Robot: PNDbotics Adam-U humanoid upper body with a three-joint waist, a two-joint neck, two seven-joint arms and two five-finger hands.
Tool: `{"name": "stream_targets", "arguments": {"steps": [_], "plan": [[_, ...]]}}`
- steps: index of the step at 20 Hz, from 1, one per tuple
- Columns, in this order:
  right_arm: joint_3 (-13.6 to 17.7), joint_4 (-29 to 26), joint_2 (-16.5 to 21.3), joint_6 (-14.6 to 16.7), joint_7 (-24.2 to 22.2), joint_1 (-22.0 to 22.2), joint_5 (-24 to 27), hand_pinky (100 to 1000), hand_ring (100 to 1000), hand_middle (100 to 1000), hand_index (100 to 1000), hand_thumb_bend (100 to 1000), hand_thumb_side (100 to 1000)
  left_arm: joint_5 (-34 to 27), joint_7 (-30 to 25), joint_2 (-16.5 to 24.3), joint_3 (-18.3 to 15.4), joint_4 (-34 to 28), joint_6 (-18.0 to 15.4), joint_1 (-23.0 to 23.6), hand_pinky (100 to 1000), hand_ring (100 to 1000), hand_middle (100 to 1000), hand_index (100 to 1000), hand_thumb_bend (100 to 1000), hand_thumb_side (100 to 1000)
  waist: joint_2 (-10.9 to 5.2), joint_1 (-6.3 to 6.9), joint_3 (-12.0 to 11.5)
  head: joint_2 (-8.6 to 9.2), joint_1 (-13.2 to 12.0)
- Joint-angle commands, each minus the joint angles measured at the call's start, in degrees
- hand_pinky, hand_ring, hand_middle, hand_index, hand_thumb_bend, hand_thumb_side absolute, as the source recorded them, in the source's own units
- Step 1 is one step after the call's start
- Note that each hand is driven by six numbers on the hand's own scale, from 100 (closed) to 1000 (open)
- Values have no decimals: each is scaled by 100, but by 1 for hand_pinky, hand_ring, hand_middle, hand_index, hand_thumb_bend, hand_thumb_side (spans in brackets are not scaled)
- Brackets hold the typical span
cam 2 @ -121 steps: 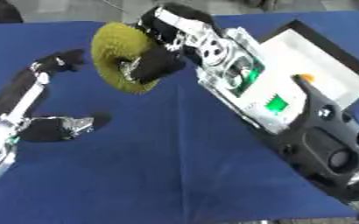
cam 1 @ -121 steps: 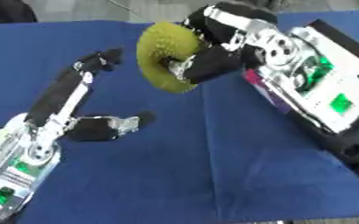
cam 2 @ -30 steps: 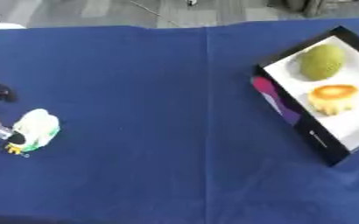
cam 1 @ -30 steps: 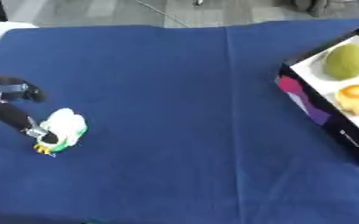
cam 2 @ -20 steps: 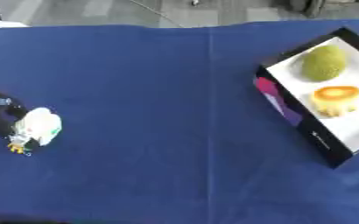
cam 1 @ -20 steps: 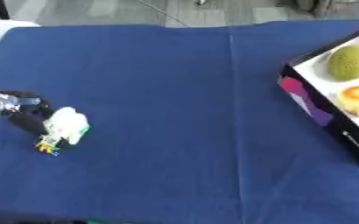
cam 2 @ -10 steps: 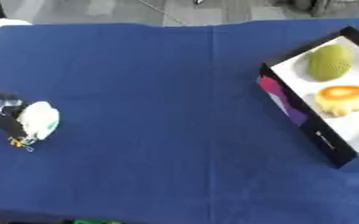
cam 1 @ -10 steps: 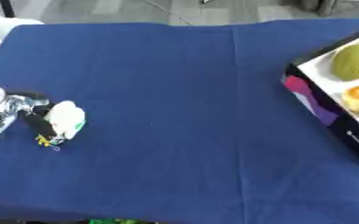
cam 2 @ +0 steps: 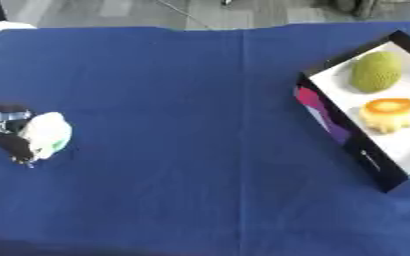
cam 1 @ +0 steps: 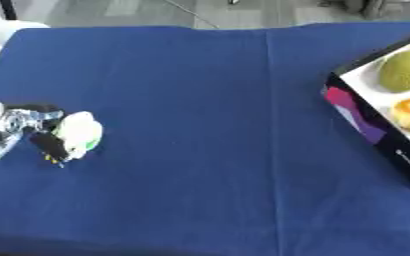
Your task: Pick up the objects with one hand, pass them to the other hand, and then place them into the box on the other side of the table.
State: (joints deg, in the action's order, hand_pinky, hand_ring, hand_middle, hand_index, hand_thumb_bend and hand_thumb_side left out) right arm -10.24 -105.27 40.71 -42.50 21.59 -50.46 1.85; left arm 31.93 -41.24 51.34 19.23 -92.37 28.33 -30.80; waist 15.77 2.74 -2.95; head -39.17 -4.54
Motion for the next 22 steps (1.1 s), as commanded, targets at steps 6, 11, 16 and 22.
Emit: {"name": "stream_targets", "arguments": {"steps": [6, 11, 16, 22], "plan": [[-400, -512, -124, -946, 174, -373, -234, 734, 851, 849, 911, 100, 232, 18, 648, 277, -690, -1660, 901, -80, 741, 670, 572, 615, 100, 328, -174, -22, -70, 31, 95], [-887, -661, -685, -946, -1377, -816, -1038, 760, 869, 881, 923, 100, 236, -346, 2037, -393, -597, -1983, 1022, -208, 726, 604, 534, 606, 100, 405, -192, -57, -73, 87, 252], [-1176, -481, -1303, -946, -2825, -1019, -2147, 760, 868, 882, 934, 100, 285, -743, 3419, -884, -427, -1856, 758, -217, 722, 572, 511, 598, 100, 437, -192, -77, -80, 104, 338], [-1403, -240, -2057, -946, -3751, -988, -2927, 746, 873, 885, 966, 100, 361, -520, 4367, -1492, -193, -1653, 283, -175, 718, 570, 510, 597, 100, 434, -174, -94, -86, 71, 441]]}}
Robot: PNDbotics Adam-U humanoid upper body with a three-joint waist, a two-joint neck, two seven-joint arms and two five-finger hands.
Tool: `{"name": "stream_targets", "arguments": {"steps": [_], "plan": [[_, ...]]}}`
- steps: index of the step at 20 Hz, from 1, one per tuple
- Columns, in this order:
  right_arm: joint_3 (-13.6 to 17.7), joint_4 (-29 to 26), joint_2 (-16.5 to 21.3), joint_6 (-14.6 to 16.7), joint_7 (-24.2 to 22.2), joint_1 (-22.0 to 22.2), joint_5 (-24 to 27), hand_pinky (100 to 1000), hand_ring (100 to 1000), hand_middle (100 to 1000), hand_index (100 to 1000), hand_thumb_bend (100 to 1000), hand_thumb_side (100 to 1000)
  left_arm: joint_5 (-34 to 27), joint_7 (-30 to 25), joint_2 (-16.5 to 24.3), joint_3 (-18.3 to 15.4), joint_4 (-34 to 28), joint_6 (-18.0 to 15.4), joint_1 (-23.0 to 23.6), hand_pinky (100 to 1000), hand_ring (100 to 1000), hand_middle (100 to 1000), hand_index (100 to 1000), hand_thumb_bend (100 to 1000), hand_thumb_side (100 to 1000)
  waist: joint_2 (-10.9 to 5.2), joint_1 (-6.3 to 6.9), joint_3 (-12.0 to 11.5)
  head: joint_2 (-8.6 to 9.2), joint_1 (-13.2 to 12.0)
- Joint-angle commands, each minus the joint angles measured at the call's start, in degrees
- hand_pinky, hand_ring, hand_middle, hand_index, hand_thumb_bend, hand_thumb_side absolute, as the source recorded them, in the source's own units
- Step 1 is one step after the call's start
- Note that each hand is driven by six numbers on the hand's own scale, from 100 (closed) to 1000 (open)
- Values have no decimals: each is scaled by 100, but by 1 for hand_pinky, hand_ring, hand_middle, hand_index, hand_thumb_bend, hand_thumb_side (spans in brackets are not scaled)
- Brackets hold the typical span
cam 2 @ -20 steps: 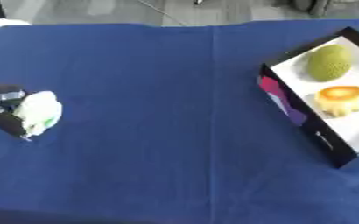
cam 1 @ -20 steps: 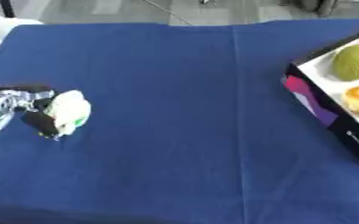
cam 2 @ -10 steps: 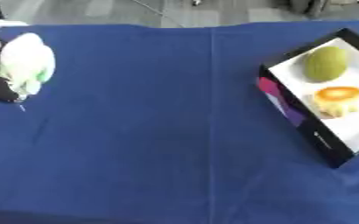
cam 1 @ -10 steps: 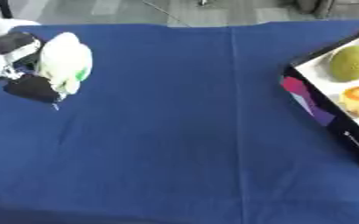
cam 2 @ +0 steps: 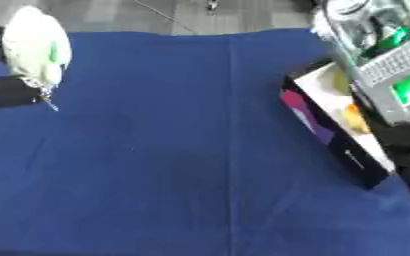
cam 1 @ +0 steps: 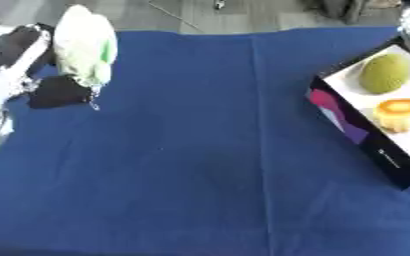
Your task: Pick up the objects with one hand, pass them to the other hand, and then place them into the box on the other side of the table.
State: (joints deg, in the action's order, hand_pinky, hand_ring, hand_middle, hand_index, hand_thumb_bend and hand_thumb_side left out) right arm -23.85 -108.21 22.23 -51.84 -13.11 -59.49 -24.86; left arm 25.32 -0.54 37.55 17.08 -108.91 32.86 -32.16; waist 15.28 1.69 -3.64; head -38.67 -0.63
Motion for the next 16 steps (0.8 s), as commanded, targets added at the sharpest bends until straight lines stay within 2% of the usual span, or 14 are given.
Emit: {"name": "stream_targets", "arguments": {"steps": [1, 6, 11, 12, 16], "plan": [[-89, 101, -336, -12, -339, -68, -351, 743, 875, 886, 968, 100, 374, 278, 405, -220, 46, 10, -264, -17, 717, 571, 511, 597, 100, 425, -120, 11, -21, 8, 76], [-292, 285, -827, -12, -512, -25, -668, 742, 878, 884, 963, 100, 395, 1027, 807, -706, 106, 153, -645, 114, 711, 568, 510, 594, 100, 405, -106, 6, -38, -27, 170], [-487, 428, -1195, -12, -650, 0, -804, 741, 884, 889, 966, 100, 412, 1611, 979, -1039, 206, 278, -915, 116, 702, 566, 508, 589, 100, 363, -102, -3, -90, -46, 242], [-524, 451, -1247, -12, -682, 1, -827, 742, 888, 892, 972, 100, 401, 1769, 1016, -1091, 213, 290, -959, 104, 694, 563, 506, 584, 100, 331, -99, -7, -99, -40, 250], [-612, 488, -1375, -12, -795, 24, -834, 743, 891, 893, 978, 100, 466, 2473, 1094, -1280, 207, 406, -941, 88, 668, 549, 493, 570, 100, 278, -86, -24, -112, -23, 251]]}}
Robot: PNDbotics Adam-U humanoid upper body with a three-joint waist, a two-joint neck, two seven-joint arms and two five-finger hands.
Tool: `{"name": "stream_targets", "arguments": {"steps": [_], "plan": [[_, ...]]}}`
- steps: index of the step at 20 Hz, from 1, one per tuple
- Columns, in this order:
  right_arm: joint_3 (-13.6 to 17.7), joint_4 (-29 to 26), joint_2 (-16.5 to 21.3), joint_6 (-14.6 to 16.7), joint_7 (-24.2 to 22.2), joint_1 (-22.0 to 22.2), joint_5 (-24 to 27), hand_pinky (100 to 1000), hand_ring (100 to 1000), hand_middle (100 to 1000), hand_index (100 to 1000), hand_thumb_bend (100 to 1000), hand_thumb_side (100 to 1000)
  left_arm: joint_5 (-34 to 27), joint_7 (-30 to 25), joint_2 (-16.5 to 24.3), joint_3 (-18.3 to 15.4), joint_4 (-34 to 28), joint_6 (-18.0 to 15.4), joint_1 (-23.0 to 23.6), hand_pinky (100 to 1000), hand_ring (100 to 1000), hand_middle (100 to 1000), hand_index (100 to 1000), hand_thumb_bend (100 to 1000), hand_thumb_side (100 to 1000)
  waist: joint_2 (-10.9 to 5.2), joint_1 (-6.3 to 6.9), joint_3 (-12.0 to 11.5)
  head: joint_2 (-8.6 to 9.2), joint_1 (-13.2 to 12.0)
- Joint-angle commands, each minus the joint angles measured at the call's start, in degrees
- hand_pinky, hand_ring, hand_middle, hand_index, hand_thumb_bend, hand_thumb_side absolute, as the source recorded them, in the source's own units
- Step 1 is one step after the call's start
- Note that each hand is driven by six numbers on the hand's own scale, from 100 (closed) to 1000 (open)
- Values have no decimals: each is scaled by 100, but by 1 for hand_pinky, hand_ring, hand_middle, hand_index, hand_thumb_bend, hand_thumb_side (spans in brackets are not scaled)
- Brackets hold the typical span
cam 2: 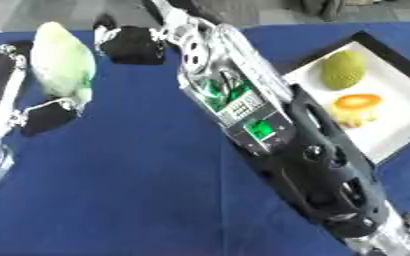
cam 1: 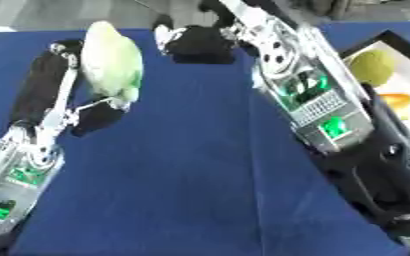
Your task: Pick up the objects with one hand, pass them to the other hand, and then place them into the box on the other side of the table.
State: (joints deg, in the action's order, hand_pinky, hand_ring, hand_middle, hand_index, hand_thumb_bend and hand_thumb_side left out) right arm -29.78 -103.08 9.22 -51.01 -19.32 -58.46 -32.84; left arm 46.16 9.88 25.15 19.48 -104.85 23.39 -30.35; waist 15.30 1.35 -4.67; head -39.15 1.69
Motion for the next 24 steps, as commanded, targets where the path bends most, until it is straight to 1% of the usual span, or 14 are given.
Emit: {"name": "stream_targets", "arguments": {"steps": [1, 5, 9, 13, 15, 19, 24], "plan": [[-30, -35, -85, -96, -201, -73, -12, 742, 892, 894, 980, 100, 475, 558, 43, -78, -34, 32, 40, -93, 664, 547, 491, 568, 100, 268, -85, 5, -7, 29, 17], [-9, -219, -64, -96, -284, -54, 127, 738, 891, 894, 984, 100, 515, 979, -76, -187, -32, 169, 209, -69, 657, 545, 488, 565, 100, 257, -73, -7, 12, 23, -22], [30, -363, -21, -96, -422, -19, 301, 732, 890, 892, 986, 100, 579, 1155, -110, -207, -28, 214, 277, -53, 655, 545, 488, 565, 100, 240, -66, -5, 36, 28, -55], [41, -376, -17, -96, -524, 16, 437, 729, 889, 889, 988, 100, 663, 1242, -88, -220, -22, 198, 325, -57, 651, 542, 487, 564, 100, 221, -65, -3, 55, 37, -69], [19, -382, -22, -96, -579, 35, 533, 729, 889, 889, 988, 100, 682, 1312, -59, -228, -18, 189, 326, -66, 650, 543, 487, 564, 100, 211, -66, -4, 57, 38, -79], [-55, -314, -34, -96, -672, 68, 593, 735, 889, 889, 988, 100, 683, 1480, 95, -247, -1, 105, 250, -69, 647, 540, 485, 561, 100, 204, -64, -15, 56, 45, -76], [-225, -46, -97, -96, -829, 78, 403, 750, 897, 894, 993, 100, 683, 1454, 400, -261, 33, -37, 122, -75, 646, 537, 482, 558, 100, 214, -58, -26, 27, 48, -57]]}}
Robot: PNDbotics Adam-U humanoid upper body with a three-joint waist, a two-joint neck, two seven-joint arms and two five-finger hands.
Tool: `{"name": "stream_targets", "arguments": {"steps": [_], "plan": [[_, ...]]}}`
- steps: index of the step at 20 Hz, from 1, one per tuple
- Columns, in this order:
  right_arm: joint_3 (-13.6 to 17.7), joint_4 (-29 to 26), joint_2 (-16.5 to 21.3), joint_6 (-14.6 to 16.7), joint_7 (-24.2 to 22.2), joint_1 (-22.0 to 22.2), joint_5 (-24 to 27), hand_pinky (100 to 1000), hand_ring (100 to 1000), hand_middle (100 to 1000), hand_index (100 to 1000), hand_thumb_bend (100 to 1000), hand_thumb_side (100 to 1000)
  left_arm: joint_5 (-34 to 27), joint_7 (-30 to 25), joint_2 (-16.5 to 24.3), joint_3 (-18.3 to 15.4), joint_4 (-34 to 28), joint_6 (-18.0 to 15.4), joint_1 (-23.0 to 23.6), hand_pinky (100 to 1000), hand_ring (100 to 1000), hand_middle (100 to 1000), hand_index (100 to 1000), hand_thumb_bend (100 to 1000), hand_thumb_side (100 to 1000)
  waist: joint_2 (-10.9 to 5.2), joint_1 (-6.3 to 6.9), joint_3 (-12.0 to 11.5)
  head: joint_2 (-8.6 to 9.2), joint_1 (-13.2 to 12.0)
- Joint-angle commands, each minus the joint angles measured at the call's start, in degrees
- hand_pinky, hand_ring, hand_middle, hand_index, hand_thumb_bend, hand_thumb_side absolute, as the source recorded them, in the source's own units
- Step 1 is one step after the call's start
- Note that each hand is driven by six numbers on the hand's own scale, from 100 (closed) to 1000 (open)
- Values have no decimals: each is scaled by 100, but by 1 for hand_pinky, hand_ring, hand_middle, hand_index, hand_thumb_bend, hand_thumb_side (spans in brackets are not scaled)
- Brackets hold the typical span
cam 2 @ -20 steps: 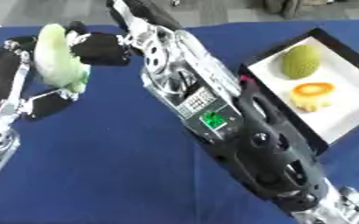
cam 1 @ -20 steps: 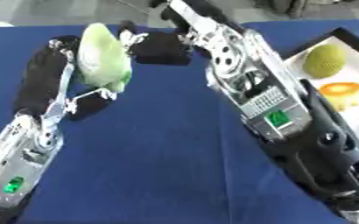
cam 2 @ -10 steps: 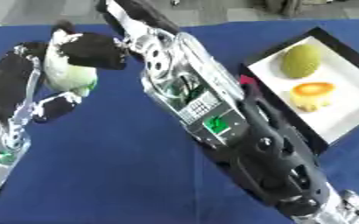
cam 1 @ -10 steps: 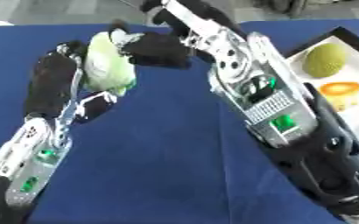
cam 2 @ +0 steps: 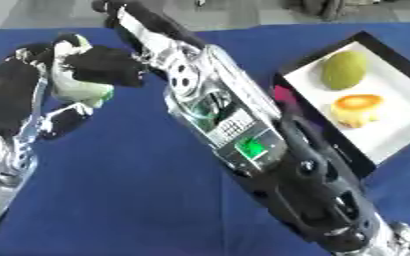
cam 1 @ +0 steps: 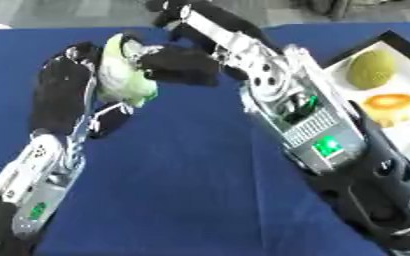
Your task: Pick up the objects with one hand, pass them to the other hand, and then place them into the box on the other side of the table.
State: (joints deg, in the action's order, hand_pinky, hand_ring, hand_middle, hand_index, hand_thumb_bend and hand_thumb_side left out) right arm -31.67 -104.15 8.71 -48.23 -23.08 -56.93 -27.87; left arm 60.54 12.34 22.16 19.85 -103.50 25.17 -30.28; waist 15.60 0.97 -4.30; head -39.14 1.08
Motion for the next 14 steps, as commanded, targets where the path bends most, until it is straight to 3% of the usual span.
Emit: {"name": "stream_targets", "arguments": {"steps": [1, 10, 14], "plan": [[-63, 110, -66, -373, -478, -79, -125, 753, 899, 895, 994, 100, 681, -14, 217, 38, 13, -197, -92, -88, 645, 537, 482, 558, 100, 214, -86, 8, -19, 50, 9], [-242, 542, -221, -373, -713, -84, -419, 764, 902, 896, 995, 100, 703, -169, 756, 53, 114, -402, -436, -139, 642, 534, 480, 554, 100, 208, -64, -23, -60, 66, 22], [-270, 717, -328, -373, -736, -91, -333, 740, 871, 862, 957, 100, 645, -136, 859, 39, 211, -427, -724, -182, 645, 538, 482, 556, 100, 207, -50, -25, -76, 54, 49]]}}
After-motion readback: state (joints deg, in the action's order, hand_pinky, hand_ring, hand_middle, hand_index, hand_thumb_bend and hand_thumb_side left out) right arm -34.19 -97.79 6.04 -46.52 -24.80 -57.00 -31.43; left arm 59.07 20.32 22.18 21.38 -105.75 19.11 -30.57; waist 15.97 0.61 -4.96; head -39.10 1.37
